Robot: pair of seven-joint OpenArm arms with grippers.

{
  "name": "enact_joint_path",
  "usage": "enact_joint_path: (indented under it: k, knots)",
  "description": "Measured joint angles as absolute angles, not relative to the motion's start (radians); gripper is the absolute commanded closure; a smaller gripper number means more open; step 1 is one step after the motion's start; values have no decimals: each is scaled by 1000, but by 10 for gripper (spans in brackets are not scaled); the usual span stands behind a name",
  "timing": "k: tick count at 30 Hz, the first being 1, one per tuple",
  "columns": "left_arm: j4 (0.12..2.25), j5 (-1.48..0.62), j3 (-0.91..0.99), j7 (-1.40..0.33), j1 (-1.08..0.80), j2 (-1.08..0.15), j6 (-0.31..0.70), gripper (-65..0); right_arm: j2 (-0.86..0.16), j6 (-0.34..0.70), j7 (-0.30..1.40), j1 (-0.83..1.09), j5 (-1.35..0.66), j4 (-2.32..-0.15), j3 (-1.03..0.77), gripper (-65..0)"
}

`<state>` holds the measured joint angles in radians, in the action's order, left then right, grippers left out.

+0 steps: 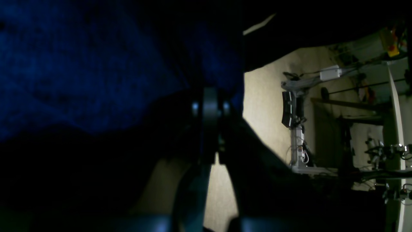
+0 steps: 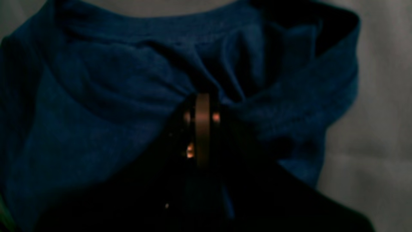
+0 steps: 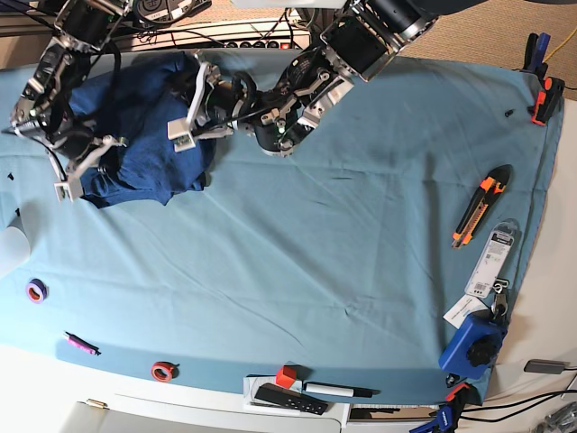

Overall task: Layout the t-shirt on the table in an organized manner, then fold the t-shirt properly
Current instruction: 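Press and straighten the shirt edges with both grippers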

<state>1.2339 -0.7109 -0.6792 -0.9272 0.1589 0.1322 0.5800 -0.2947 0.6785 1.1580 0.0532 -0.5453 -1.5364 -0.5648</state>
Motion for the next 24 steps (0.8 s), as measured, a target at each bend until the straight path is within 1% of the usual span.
enact_joint_path:
  k: [6, 9, 11, 14, 15, 16, 18, 19, 20, 24]
  knots:
    - [1234, -720, -678, -927, 168, 132, 580, 0, -295, 678, 1127, 44, -527, -1536, -565, 0]
    - [1234, -772, -678, -939, 185, 132, 645, 0, -308, 678, 1129, 44, -528, -1536, -564, 0]
    - [1234, -834, -678, -971, 197, 132, 690, 0, -342, 678, 1138, 44, -530, -1536, -564, -8]
    - [1234, -894, -679, -1006, 211, 132, 689, 0, -411, 678, 1149, 44, -540, -1536, -566, -154]
    - [1234, -904, -679, -1008, 216, 132, 690, -30, -429, 670, 1150, 44, -556, -1536, -567, -183]
    - [1234, -913, -679, -1006, 221, 132, 689, -83, -442, 651, 1151, 44, -569, -1536, -574, -192]
    - [1234, -928, -679, -1010, 230, 132, 689, -201, -455, 629, 1151, 42, -590, -1536, -599, -192]
    - [1234, -933, -679, -1010, 233, 132, 689, -243, -458, 614, 1151, 41, -596, -1536, -621, -192]
    - [1235, -933, -679, -1009, 234, 132, 689, -264, -461, 593, 1156, 41, -599, -1536, -649, -192]
    - [1241, -935, -679, -1010, 233, 132, 690, -267, -463, 568, 1202, 43, -629, -1536, -820, -192]
